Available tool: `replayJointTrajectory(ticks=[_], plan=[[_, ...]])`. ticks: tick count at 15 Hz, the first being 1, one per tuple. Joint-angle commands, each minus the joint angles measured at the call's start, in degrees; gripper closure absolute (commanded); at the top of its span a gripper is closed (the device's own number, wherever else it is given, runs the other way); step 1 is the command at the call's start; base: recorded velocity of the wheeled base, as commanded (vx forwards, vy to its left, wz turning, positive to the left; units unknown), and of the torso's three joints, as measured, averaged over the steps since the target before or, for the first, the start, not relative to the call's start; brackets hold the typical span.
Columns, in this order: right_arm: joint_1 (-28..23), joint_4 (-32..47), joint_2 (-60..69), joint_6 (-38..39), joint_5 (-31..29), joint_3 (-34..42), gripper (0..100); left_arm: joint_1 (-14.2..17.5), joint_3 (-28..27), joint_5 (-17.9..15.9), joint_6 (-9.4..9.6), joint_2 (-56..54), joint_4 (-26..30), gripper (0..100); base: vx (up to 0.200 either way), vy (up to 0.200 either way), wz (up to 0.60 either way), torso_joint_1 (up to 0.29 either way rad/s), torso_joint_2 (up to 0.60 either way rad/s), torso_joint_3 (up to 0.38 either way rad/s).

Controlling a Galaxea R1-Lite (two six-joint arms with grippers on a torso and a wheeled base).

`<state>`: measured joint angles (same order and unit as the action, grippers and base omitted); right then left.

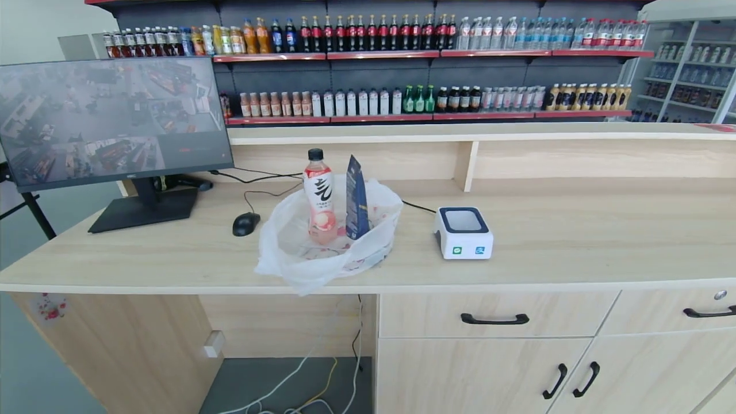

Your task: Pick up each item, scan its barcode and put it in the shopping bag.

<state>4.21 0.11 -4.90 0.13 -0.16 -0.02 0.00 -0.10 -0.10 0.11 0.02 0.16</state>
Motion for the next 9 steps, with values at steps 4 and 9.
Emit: replayJointTrajectory(ticks=[4, 9], plan=[[0.0, 0.1, -0.3, -0.1, 0.0, 0.0, 0, 0.0, 0.0, 0.0, -0.02, 0.0, 0.0, 0, 0.0, -0.1, 0.0, 0.001, 0.0, 0.001], [0.0, 0.1, -0.3, -0.2, 0.0, 0.0, 0, 0.0, 0.0, 0.0, -0.02, 0.0, 0.0, 0, 0.0, 0.0, 0.0, 0.0, 0.0, 0.0]])
